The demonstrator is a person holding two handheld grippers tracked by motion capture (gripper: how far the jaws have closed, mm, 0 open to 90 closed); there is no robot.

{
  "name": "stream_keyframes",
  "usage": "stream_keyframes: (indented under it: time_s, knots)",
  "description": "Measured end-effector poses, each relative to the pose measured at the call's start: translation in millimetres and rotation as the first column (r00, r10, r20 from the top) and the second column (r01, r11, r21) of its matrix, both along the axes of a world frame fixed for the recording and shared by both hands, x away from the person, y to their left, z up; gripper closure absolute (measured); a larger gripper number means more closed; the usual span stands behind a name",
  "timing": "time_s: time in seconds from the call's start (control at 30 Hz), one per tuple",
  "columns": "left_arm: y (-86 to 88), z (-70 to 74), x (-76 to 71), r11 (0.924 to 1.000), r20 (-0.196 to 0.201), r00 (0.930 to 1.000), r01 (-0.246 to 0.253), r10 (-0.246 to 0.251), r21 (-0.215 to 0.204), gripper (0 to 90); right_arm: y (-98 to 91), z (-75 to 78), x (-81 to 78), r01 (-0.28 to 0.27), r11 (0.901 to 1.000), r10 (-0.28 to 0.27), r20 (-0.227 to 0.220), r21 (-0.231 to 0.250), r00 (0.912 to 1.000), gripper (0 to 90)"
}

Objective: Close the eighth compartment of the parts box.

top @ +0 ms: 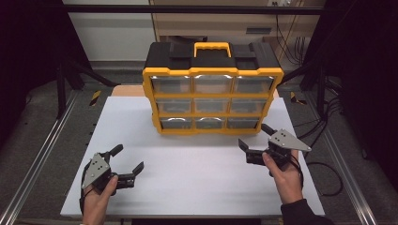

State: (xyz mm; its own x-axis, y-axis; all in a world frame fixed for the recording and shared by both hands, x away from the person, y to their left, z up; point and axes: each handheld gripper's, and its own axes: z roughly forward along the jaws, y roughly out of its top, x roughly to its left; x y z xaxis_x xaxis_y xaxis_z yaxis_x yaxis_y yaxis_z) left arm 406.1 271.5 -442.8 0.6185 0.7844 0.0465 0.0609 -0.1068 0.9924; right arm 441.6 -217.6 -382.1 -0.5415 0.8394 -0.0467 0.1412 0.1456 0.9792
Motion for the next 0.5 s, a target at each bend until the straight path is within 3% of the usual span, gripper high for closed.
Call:
stream_keyframes:
  time_s: [0.5]
  knots:
    - [-0.1,0.1,0.0,1.0000,0.001,1.0000,0.002,-0.002,-0.001,1.0,-18.6,-0.1,-7.5,0.042,0.9991,-0.042,0.009,0.002,0.9991,3.1]
